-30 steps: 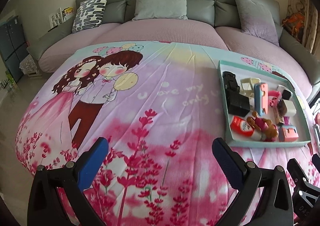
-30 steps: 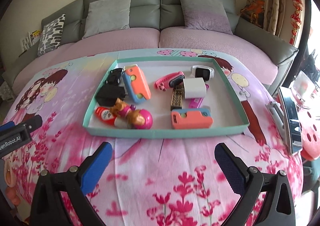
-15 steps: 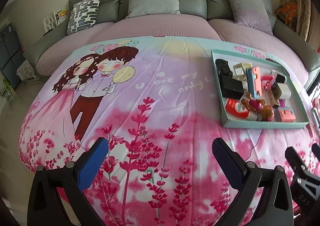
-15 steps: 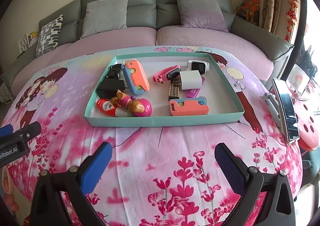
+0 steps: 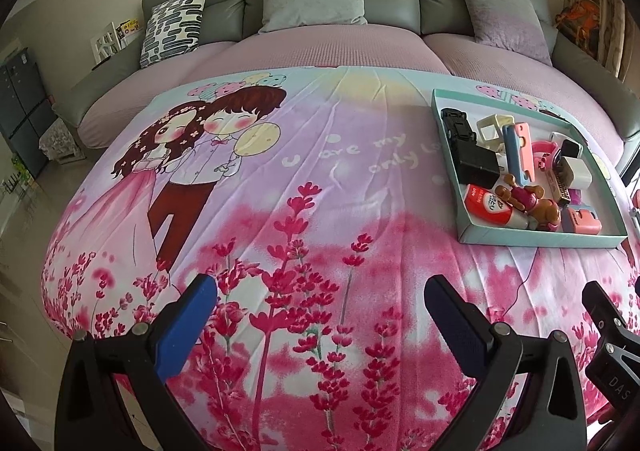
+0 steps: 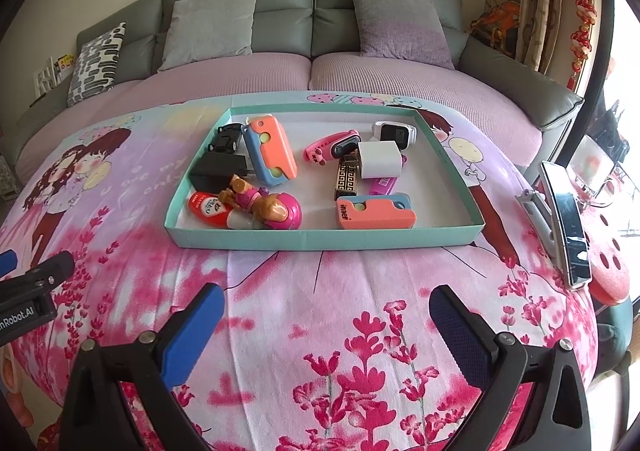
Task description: Organize rigid objects
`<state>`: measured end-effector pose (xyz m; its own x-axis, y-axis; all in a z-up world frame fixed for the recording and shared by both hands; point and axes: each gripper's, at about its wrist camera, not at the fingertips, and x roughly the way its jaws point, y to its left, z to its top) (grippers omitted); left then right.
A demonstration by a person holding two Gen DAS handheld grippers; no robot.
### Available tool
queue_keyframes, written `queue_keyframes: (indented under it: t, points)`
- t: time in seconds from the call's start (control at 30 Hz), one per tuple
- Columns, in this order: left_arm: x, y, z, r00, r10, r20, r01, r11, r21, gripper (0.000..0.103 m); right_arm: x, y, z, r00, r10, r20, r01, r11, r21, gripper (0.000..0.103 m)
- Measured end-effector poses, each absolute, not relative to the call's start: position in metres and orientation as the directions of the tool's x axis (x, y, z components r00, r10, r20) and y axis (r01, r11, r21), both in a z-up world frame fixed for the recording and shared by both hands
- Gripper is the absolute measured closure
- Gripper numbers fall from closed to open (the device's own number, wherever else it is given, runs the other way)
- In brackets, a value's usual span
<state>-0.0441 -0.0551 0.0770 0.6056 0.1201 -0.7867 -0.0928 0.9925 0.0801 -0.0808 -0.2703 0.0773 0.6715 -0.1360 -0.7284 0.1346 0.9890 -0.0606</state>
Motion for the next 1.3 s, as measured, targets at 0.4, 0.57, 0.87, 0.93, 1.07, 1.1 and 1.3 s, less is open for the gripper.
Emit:
queue_keyframes:
  t: [0.4,0.57,0.87,0.93,1.07,1.1,1.3]
  points:
    - [-0.046,-0.057,0.074,0.611,0.135,-0.780,-0.089,0.991,0.102,0.000,-0.080,-0.271,0.074,0.665,-0.149,-0.732,0.146,0.987,-0.068,0.000]
    - [-0.047,-0.057,0.073,0.611,0.142,-0.779,-0.091,0.990,0.108,0.000,-0.080,-0.270,0.073,0.663,-0.152,-0.733,0.141,0.987,-0.078,0.000]
    - [-0.047,-0.055,0.070,0.608,0.146,-0.781,-0.096,0.989,0.110,0.000,-0.078,-0.269,0.071,0.659,-0.158,-0.735,0.139,0.986,-0.088,0.000]
    - [-0.047,-0.055,0.069,0.609,0.148,-0.779,-0.095,0.989,0.114,0.000,-0.078,-0.268,0.071,0.658,-0.159,-0.736,0.137,0.986,-0.091,0.000]
    - [-0.047,-0.057,0.067,0.611,0.152,-0.777,-0.092,0.988,0.121,0.000,-0.078,-0.268,0.070,0.657,-0.161,-0.736,0.135,0.986,-0.096,0.000]
    - [-0.047,-0.057,0.066,0.611,0.152,-0.777,-0.091,0.988,0.122,0.000,-0.078,-0.268,0.071,0.657,-0.160,-0.737,0.135,0.986,-0.094,0.000]
    - [-0.048,-0.059,0.065,0.609,0.152,-0.779,-0.085,0.988,0.126,0.000,-0.078,-0.268,0.070,0.656,-0.161,-0.737,0.136,0.986,-0.094,0.000]
